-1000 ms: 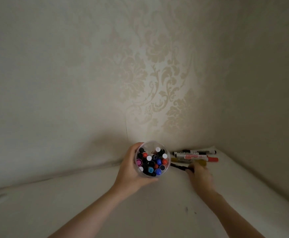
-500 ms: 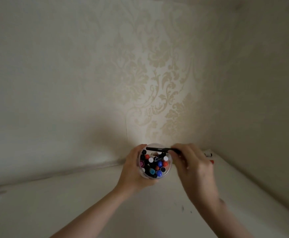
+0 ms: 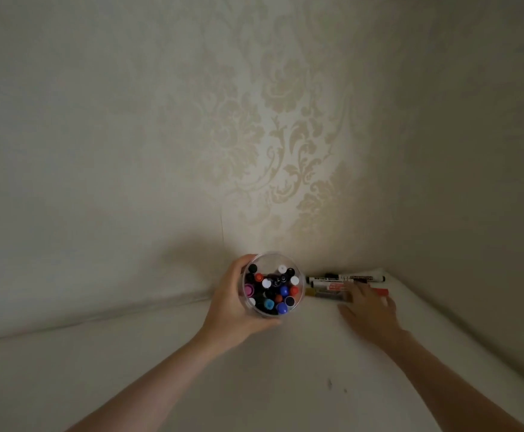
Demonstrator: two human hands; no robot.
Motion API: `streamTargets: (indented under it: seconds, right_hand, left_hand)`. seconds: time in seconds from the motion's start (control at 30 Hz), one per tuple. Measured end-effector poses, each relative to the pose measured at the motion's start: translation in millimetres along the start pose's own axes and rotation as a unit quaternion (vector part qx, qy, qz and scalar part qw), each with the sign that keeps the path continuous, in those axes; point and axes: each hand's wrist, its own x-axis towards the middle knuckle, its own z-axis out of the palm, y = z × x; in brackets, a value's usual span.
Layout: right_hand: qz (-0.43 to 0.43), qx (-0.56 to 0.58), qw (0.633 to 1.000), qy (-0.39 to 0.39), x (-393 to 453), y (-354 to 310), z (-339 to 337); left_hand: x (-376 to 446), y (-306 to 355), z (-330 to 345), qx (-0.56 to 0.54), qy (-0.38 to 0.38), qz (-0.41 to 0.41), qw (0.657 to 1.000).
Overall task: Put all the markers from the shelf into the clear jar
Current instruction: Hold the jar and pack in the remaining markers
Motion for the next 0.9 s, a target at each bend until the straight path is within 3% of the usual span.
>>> streamTargets:
  seconds: [0.07, 0.23, 0.33, 0.57, 0.7, 0.8, 0.9]
  right_hand:
    - [-0.001, -0.034, 0.999, -0.002, 10.4, 6.0, 14.5]
    - [0.007, -0.103, 0.990, 0.099, 15.9, 12.3, 13.3]
    - [0.047, -0.086, 0.991, 0.086, 7.7, 25.4, 17.0]
    - [-0.064, -0.012, 0.997, 0.043, -16.1, 14.8, 21.8]
    - [-0.117, -0.077, 0.990, 0.013, -40.5, 8.8, 2.9]
    - [-0.110, 0.080, 0.988, 0.075, -67.7, 4.0, -28.6]
    - [-0.129, 0.244, 0.949, 0.155, -107.6, -6.4, -77.5]
  left_hand:
    - [0.8, -0.8, 0.1, 0.004, -0.007, 0.001, 1.000]
    - [1.0, -1.4, -3.8, -0.001, -0.008, -0.007, 1.000]
    - [-1.1, -2.7, -4.7, -0.004, -0.007, -0.008, 1.000]
    - [-4.2, -0.1, -2.9, 0.010, -0.017, 0.000, 1.000]
    - [-7.0, 1.3, -2.4, 0.006, -0.009, -0.004, 1.000]
    - [-8.5, 0.9, -2.1, 0.003, -0.001, -0.007, 1.000]
    - [-8.4, 0.7, -1.0, -0.010, 0.006, -0.014, 1.000]
